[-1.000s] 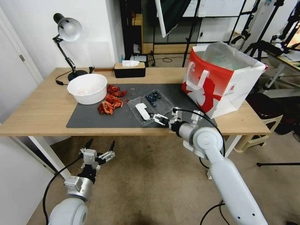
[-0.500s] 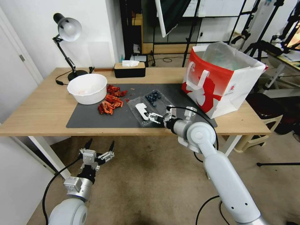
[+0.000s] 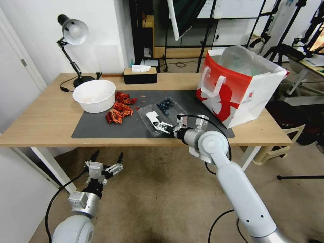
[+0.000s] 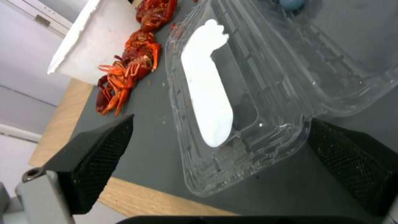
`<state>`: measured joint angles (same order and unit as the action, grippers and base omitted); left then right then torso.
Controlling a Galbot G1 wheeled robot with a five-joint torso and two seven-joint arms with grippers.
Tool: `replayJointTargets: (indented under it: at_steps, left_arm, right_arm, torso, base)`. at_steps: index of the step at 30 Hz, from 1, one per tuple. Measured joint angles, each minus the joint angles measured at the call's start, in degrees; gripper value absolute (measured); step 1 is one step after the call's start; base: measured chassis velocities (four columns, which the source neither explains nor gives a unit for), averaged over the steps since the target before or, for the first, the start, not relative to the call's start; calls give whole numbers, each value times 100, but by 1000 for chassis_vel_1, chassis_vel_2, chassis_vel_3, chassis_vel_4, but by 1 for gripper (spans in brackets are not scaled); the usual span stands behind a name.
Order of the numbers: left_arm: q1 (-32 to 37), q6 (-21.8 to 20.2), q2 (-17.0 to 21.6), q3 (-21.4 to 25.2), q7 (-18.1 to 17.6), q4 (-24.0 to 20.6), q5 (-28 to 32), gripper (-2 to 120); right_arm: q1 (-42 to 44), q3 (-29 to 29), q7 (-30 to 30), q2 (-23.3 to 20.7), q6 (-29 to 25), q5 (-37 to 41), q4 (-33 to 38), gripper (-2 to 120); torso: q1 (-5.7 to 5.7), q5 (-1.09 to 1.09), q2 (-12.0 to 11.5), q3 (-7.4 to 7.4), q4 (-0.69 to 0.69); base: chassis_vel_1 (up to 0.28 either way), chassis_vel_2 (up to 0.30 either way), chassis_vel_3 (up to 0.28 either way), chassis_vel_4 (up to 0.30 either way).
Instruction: Close the takeout container lid, then place the container into the takeout bag.
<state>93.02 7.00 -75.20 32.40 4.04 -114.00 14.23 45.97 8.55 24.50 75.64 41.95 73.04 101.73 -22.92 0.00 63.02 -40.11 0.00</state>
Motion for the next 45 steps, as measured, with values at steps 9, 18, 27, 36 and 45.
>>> replayJointTargets:
  at_steps: [9, 18, 27, 36, 45]
  left_arm:
    - [-25, -4, 66, 65, 81, 28, 35, 100]
    - [-35, 46, 62, 65, 80, 85, 40, 100]
    - [-44, 114, 60, 62, 61, 124, 42, 100]
    - [-32, 161, 52, 71, 57, 147, 41, 100]
    - [-27, 203, 52, 90, 54, 172, 41, 100]
  right_arm:
    - [-132, -31, -87, 30, -2, -17, -151, 100]
    - [-205, -50, -464, 75, -36, -264, -222, 100]
    - [-203, -184, -961, 140, -206, -724, -224, 100]
    - [-231, -343, -1031, 249, -215, -828, -225, 100]
    - [-230, -457, -1072, 388, -233, -909, -286, 100]
  torso:
    - [0, 0, 0, 0, 0]
    - [0, 0, 0, 0, 0]
    - [0, 0, -1, 0, 0]
    - [0, 0, 0, 0, 0]
    - [0, 0, 0, 0, 0]
  base:
    - [0, 0, 0, 0]
    - [0, 0, 0, 0]
    - [0, 0, 0, 0]
    - [0, 0, 0, 0]
    - [0, 0, 0, 0]
